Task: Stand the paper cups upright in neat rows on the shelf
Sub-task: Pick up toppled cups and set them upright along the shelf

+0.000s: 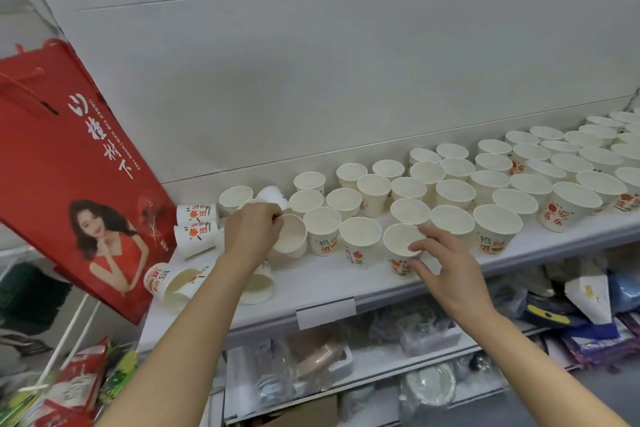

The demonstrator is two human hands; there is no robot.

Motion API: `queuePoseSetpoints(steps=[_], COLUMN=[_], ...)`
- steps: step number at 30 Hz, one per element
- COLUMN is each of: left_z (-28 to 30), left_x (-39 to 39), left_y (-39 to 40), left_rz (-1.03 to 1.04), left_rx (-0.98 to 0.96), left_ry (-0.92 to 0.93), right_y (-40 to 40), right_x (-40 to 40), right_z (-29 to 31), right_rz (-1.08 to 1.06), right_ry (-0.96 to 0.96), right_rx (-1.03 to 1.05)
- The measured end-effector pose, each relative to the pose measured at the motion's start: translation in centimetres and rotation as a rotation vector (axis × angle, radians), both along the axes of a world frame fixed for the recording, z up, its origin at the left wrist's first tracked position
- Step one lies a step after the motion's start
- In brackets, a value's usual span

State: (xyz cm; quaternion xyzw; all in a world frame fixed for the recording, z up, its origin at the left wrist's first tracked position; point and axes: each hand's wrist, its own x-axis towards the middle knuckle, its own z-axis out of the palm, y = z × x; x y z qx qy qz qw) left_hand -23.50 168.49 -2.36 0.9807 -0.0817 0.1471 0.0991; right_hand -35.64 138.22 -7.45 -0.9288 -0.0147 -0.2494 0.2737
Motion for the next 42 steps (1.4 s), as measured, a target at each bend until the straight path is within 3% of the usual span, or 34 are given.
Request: queuePoseSetpoints(steps=[9, 19, 23, 27, 32, 39, 42], left_z=[0.0, 1.2, -0.5, -2.0, -1.4, -0.6, -0.2], left_x=[2.3, -3.4, -6.2, -6.7, -7.5, -8.7, -9.9], left_y=[0.8, 5.8, 6.2, 5.8, 5.5, 6.1, 7.0], left_rz=[-0.057, -0.155, -0.232, -0.221, -0.182, -0.126, -0.074], left_rx=[-0.012, -0.319, -0.157, -0.056, -0.2, -0.538, -0.618], left_ry=[0.178, 0.156, 0.175, 0.045, -0.147, 0.17, 0.106], right_y=[1.8, 2.7, 5.2, 10.8, 17.3, 17.3, 16.2], right_x=[1.0, 1.0, 1.2, 1.9, 0.9, -1.0, -0.8], right_z=[-0.3, -0.3, 1.1, 1.2, -0.3, 0.5, 0.1], right_rz=[-0.045, -0.144, -0.173, -0.01, 0.373, 0.462, 0.395], right_ry=[-0.16, -0.218, -0.454, -0.487, -0.374, -0.395, -0.412], right_rx=[-0.146, -0.085, -0.159, -0.076, -0.196, -0.309, -0.293])
